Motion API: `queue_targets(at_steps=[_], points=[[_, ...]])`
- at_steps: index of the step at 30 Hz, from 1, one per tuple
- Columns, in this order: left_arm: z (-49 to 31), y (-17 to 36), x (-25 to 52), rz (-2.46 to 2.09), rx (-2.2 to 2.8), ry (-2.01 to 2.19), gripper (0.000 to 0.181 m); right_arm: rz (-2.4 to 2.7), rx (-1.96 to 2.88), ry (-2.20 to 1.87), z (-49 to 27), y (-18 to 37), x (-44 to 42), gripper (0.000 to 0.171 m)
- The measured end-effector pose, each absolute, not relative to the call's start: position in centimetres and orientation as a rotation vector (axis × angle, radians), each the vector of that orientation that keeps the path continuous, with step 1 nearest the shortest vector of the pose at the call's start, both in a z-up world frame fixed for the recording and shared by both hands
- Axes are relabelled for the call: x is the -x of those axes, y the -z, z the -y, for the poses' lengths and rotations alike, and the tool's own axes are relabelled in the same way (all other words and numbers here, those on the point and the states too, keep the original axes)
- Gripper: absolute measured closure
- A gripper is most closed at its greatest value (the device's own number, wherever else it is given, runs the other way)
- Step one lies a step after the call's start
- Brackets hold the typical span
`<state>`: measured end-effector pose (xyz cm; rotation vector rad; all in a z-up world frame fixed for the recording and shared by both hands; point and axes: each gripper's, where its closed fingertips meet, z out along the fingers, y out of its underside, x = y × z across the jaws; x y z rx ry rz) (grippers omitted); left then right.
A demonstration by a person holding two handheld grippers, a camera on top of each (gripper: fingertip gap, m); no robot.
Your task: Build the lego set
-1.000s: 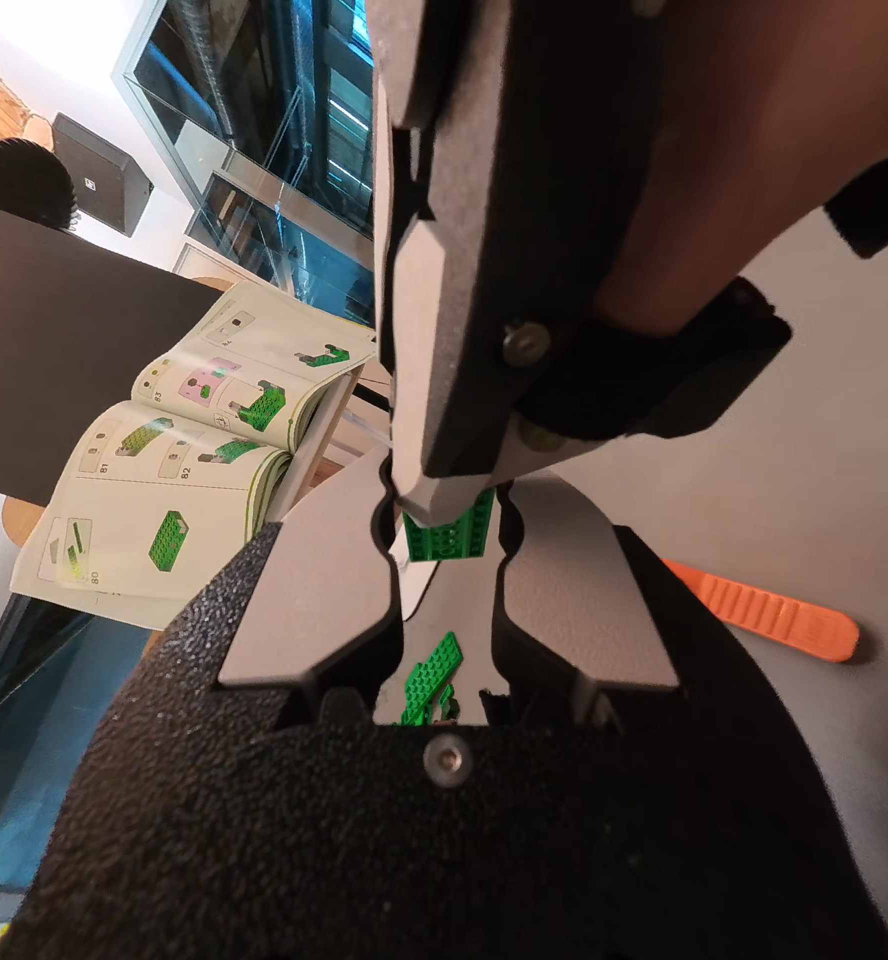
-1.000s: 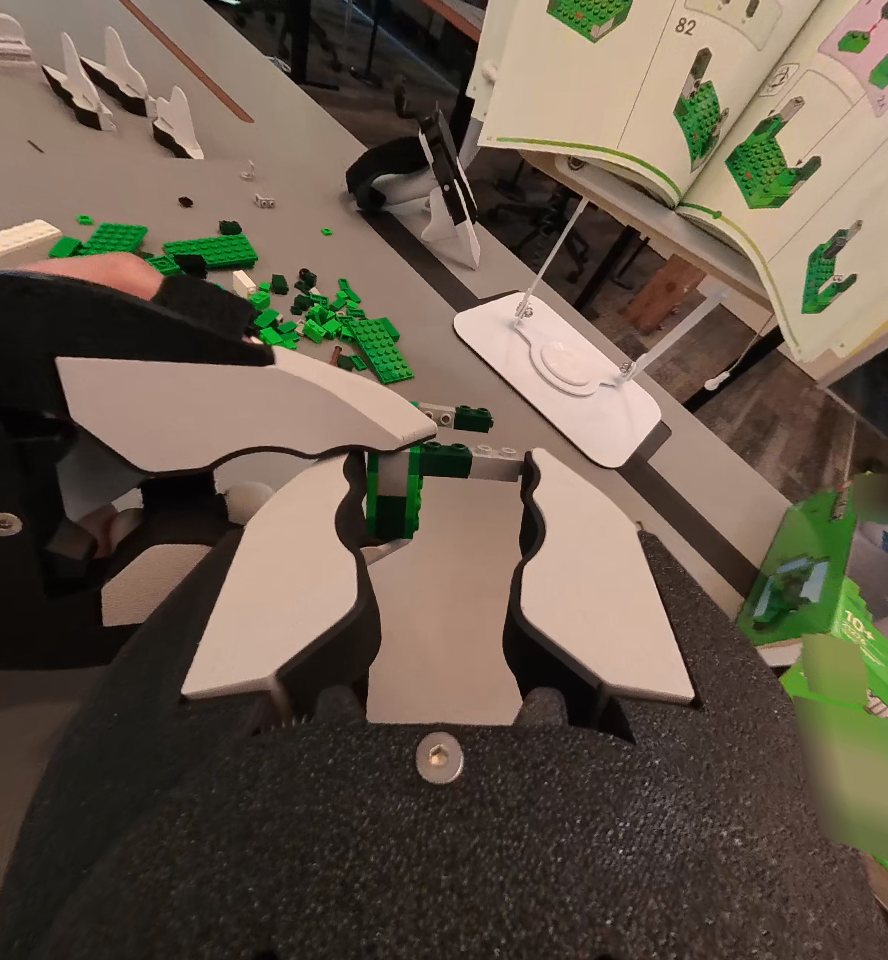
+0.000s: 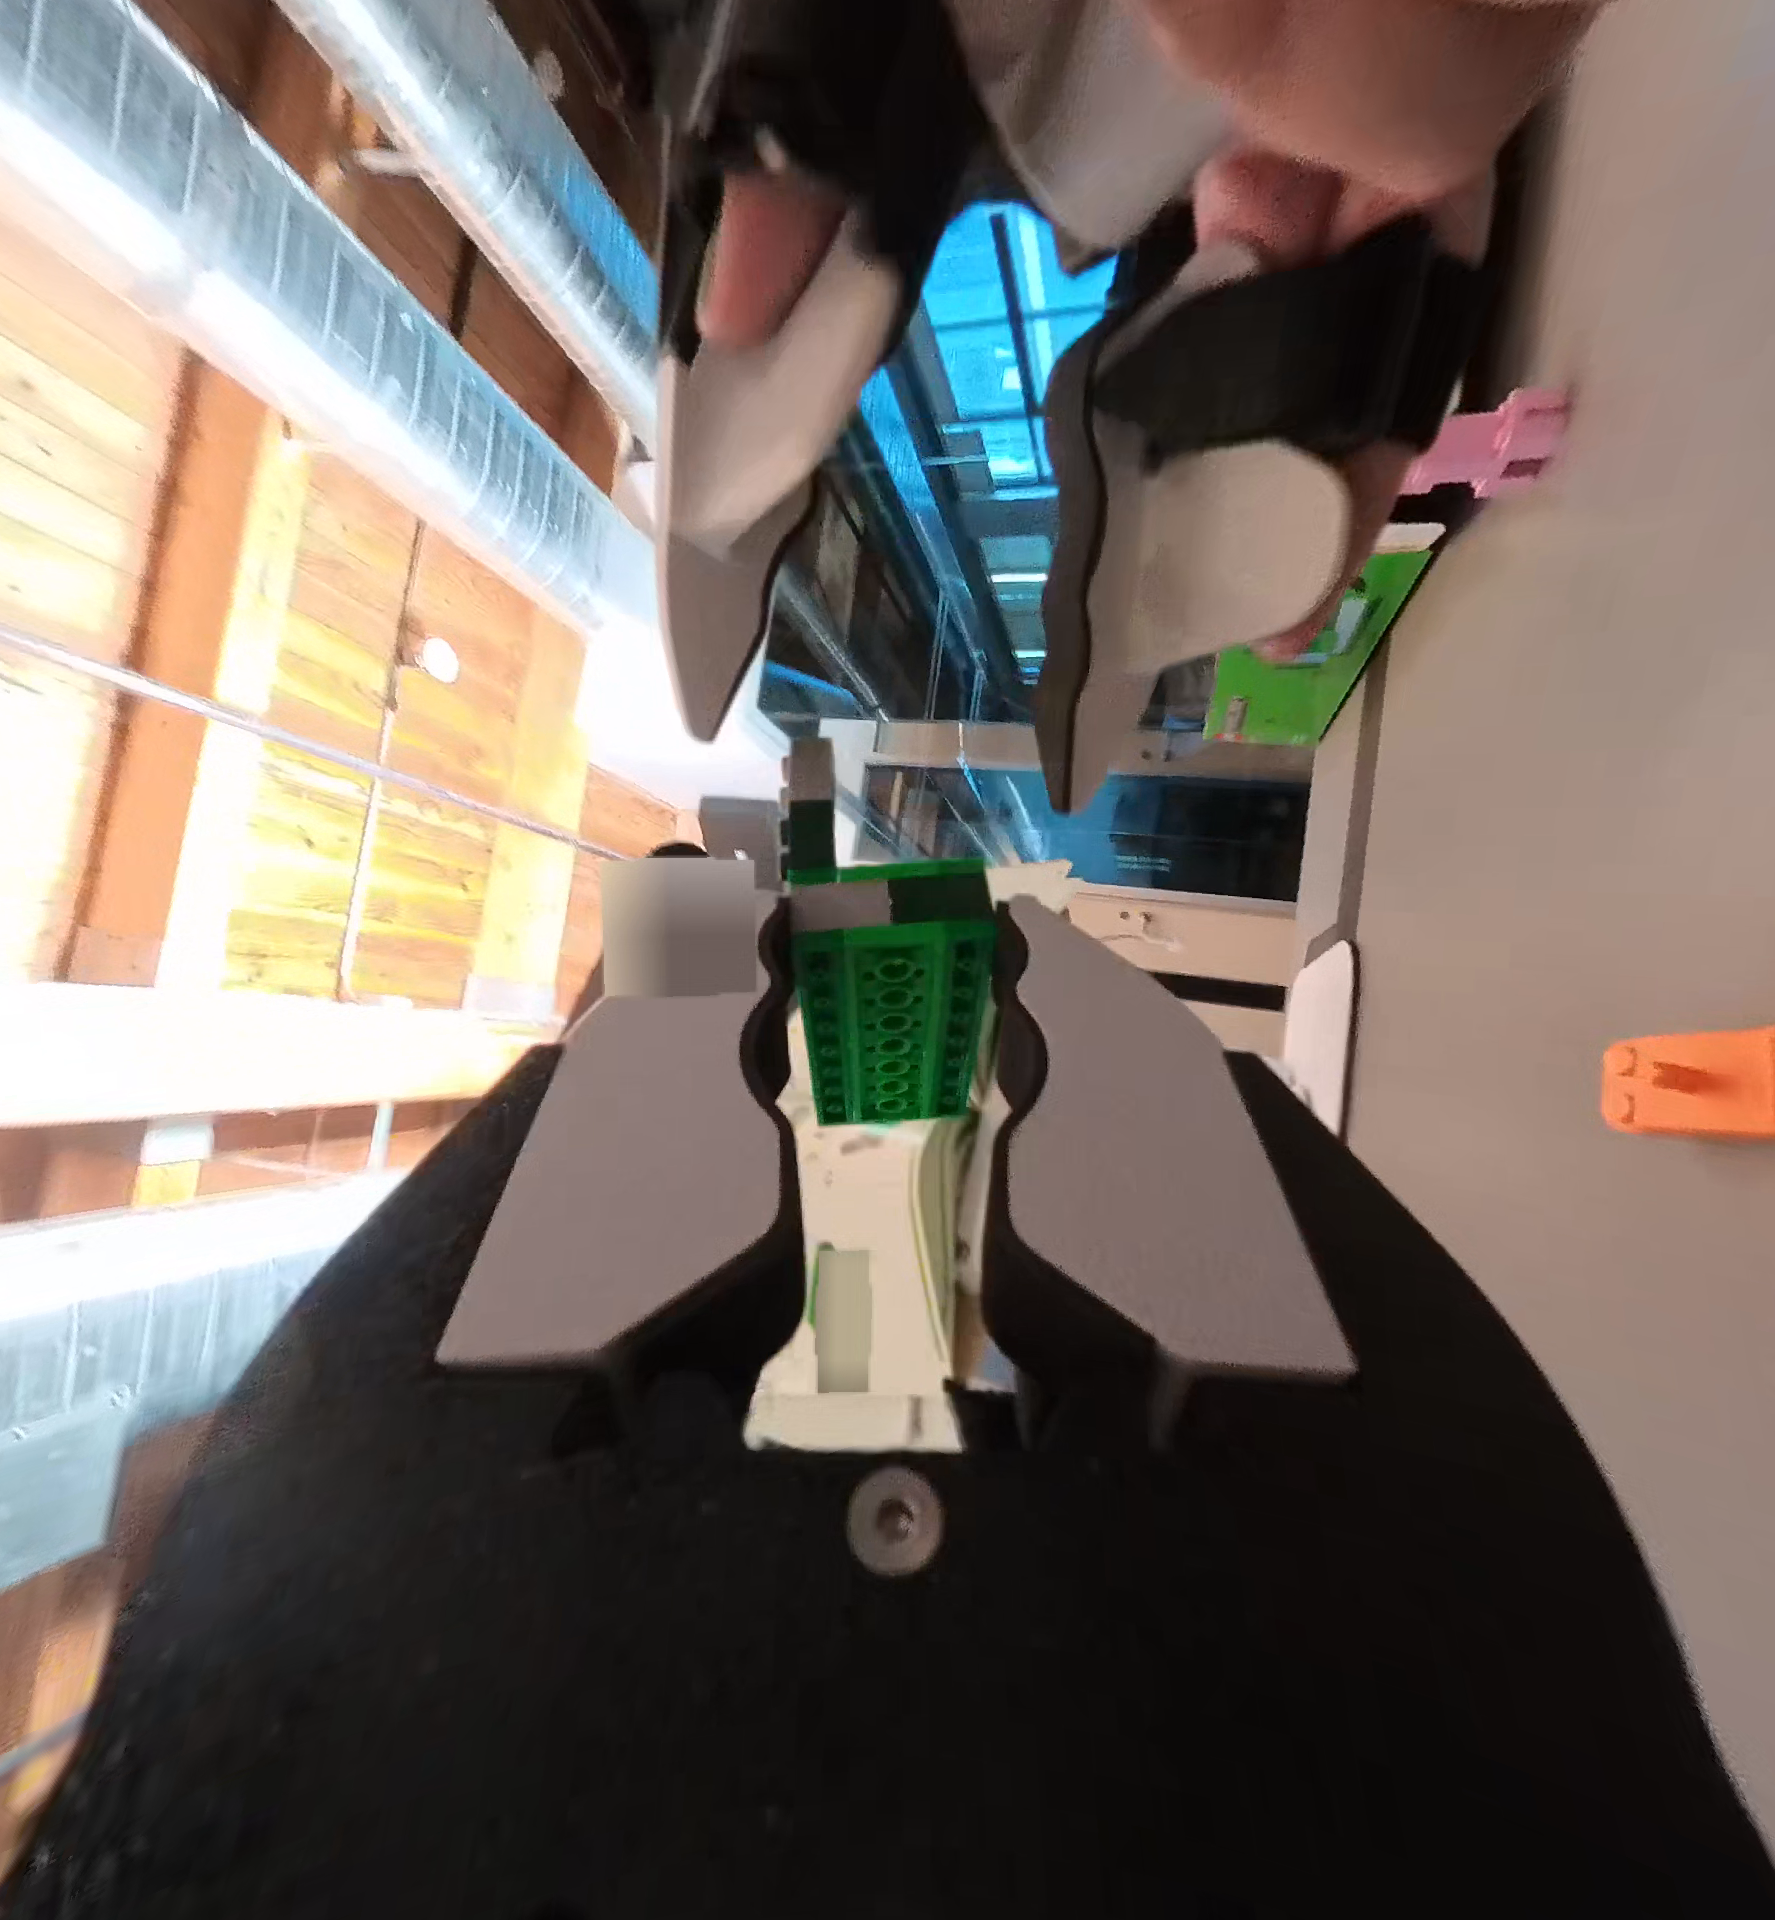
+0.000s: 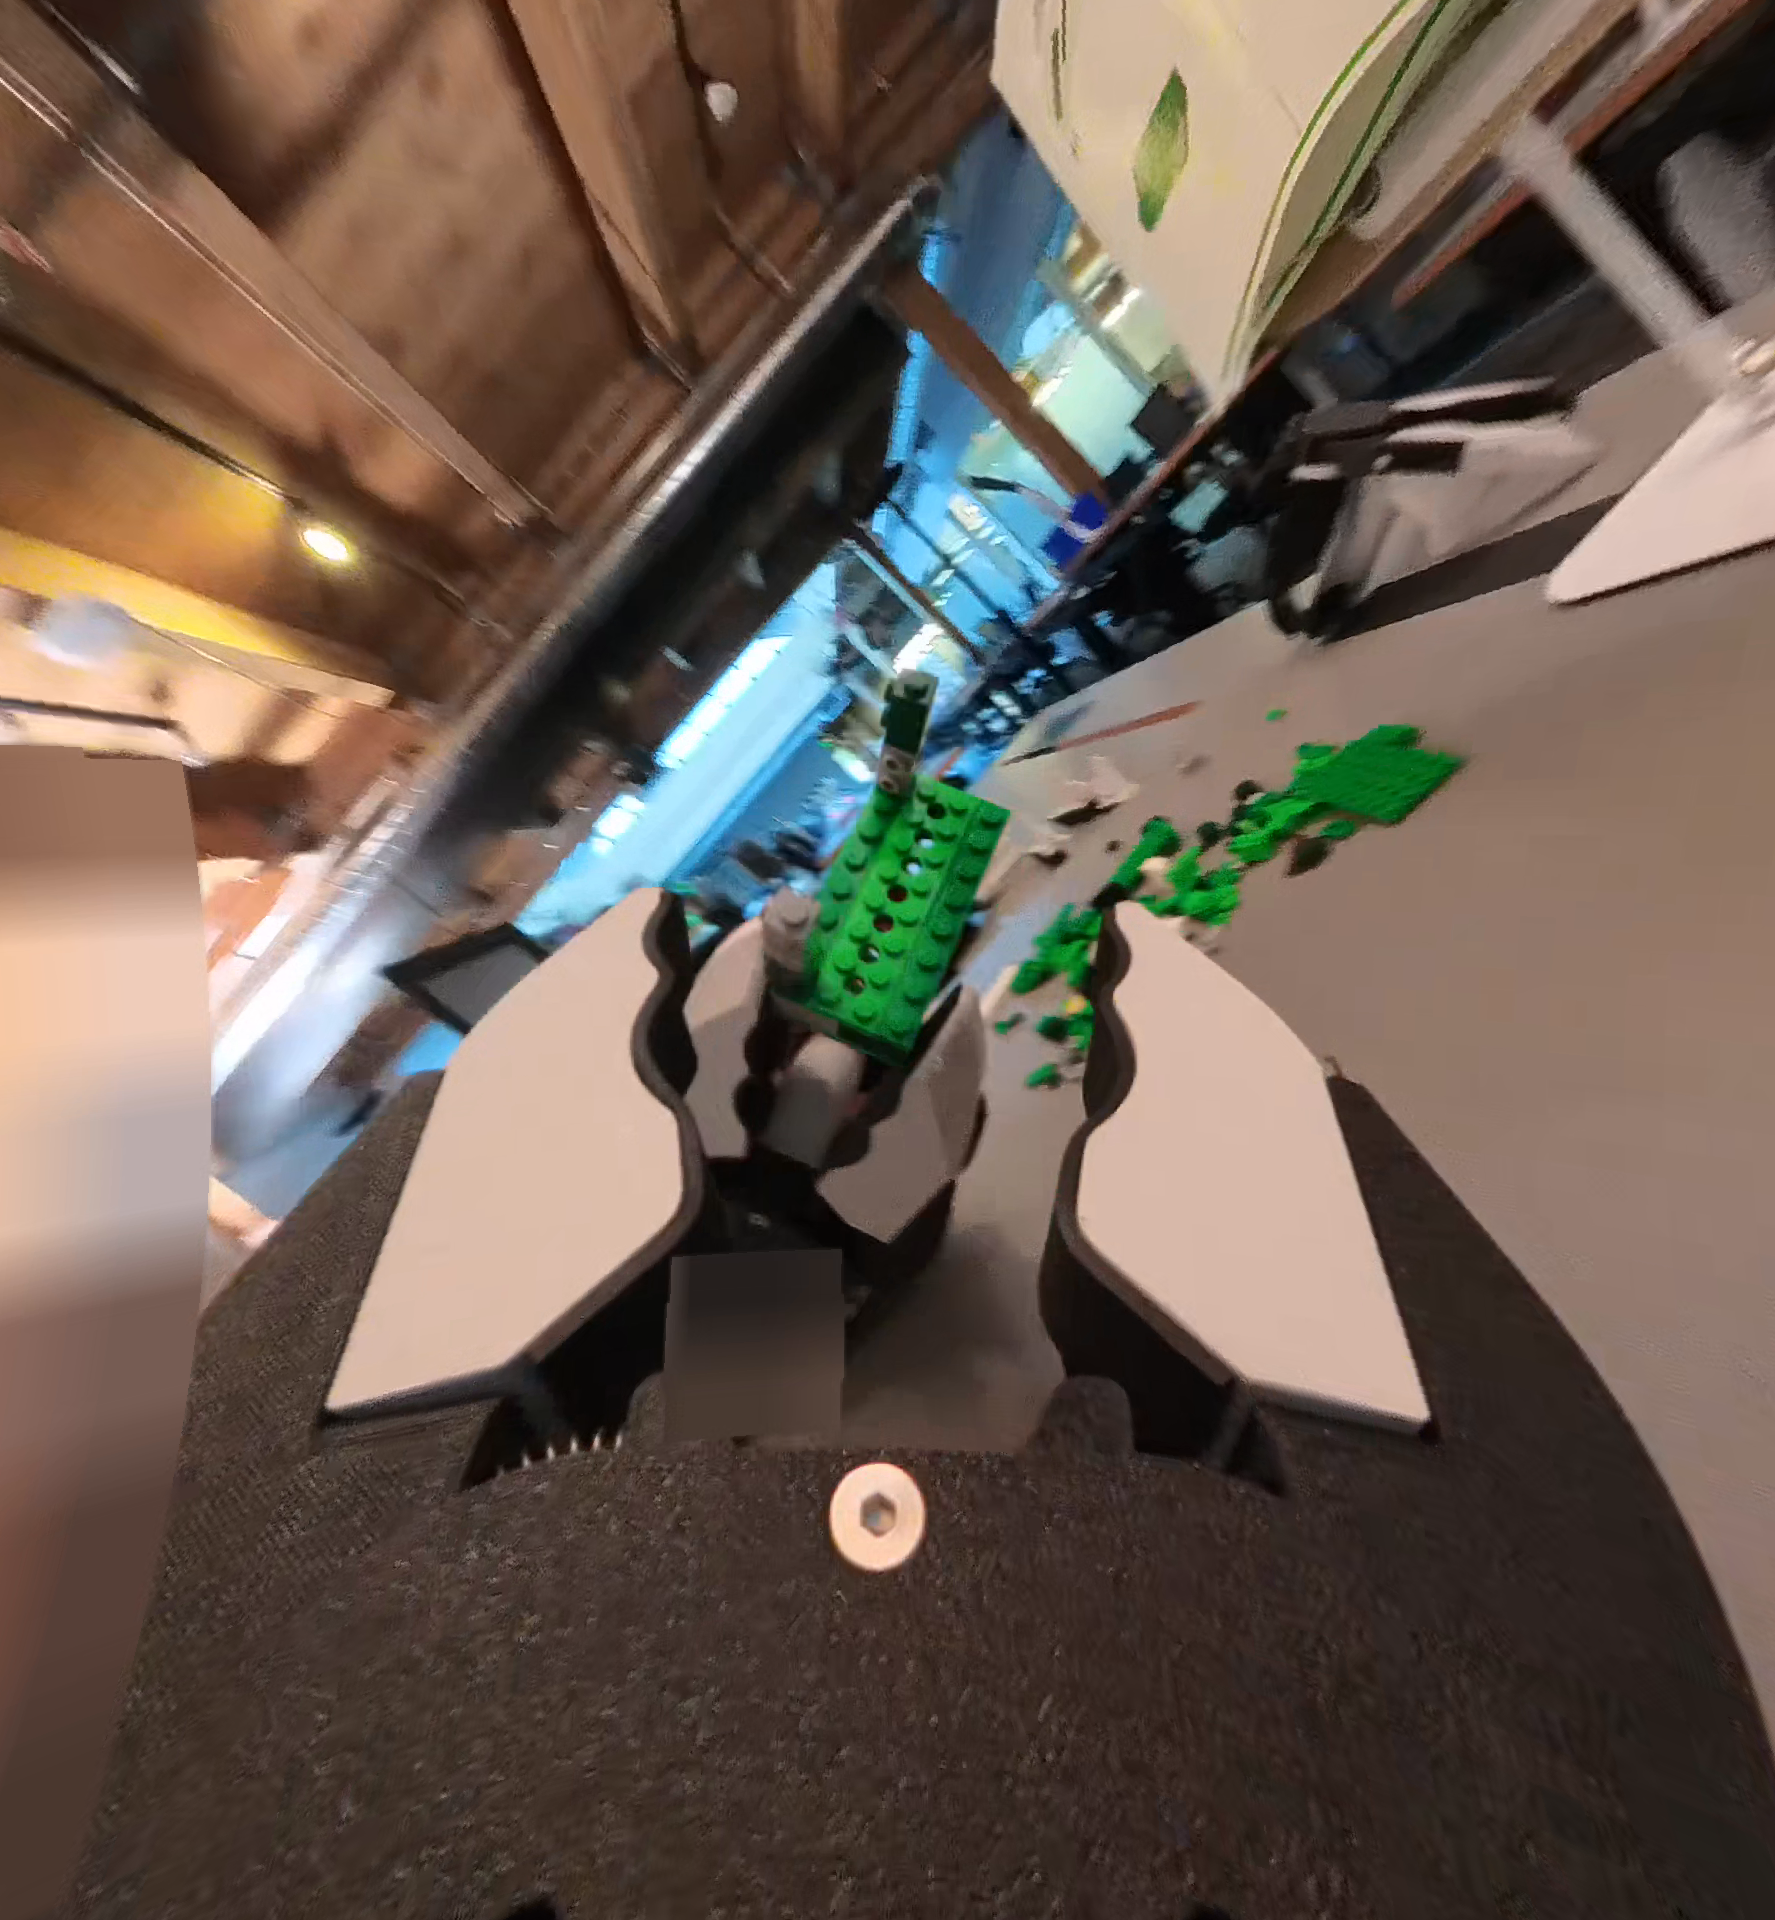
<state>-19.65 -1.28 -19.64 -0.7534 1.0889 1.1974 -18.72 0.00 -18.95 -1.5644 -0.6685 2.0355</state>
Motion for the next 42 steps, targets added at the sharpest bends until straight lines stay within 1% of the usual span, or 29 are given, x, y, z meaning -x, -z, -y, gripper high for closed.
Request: queue_targets(at_steps=[2, 4, 10, 12, 14, 19, 20, 22, 26, 28, 32, 34, 37, 39, 42], points=[[1.9, 20.2, 18.4, -1.151, 0.673, -1.202, 0.146, 0.699, 1.563, -2.149, 0.6, 18.7, 18.7, 0.096], [2.6, 20.9, 17.1, -1.203, 0.607, -1.191, 0.145, 0.807, 1.610, -2.153, 1.1, 19.5, 18.6, 0.094], [4.5, 22.2, 14.0, -1.304, 0.451, -1.162, 0.145, 1.187, 1.689, -2.203, 4.4, 21.2, 17.3, 0.113], [4.6, 22.4, 13.7, -1.315, 0.445, -1.156, 0.145, 1.256, 1.691, -2.189, 4.9, 21.5, 17.1, 0.125], [4.5, 22.6, 13.6, -1.319, 0.444, -1.154, 0.145, 1.283, 1.701, -2.160, 5.0, 21.6, 17.0, 0.131], [3.8, 22.9, 14.0, -1.314, 0.513, -1.138, 0.134, 1.322, 1.737, -2.030, 3.7, 22.2, 16.6, 0.135], [3.6, 23.2, 14.2, -1.317, 0.533, -1.134, 0.129, 1.348, 1.768, -1.970, 3.3, 22.6, 16.5, 0.135], [3.3, 23.7, 14.9, -1.323, 0.574, -1.119, 0.127, 1.441, 1.862, -1.738, 1.6, 24.2, 15.8, 0.135], [2.7, 24.8, 16.6, -1.339, 0.693, -1.000, 0.130, 1.756, 1.979, -1.033, -2.3, 28.2, 13.1, 0.135], [2.6, 26.0, 16.7, -1.394, 0.758, -0.862, 0.132, 1.929, 1.947, -0.801, -2.6, 29.3, 12.2, 0.135], [3.2, 28.0, 15.4, -1.488, 0.934, -0.511, 0.125, 2.224, 1.849, -0.412, -2.8, 31.7, 10.8, 0.135], [3.4, 28.2, 15.0, -1.473, 1.025, -0.365, 0.122, 2.328, 1.794, -0.303, -2.6, 32.7, 10.6, 0.135], [3.0, 27.8, 15.5, -1.405, 1.101, -0.278, 0.120, 2.402, 1.774, -0.236, -2.3, 33.6, 10.8, 0.134], [2.5, 27.9, 16.2, -1.366, 1.143, -0.259, 0.120, 2.385, 1.760, -0.245, -2.3, 33.2, 11.1, 0.124], [2.0, 27.8, 17.0, -1.319, 1.167, -0.260, 0.121, 2.308, 1.713, -0.362, -2.2, 31.2, 11.4, 0.119]])
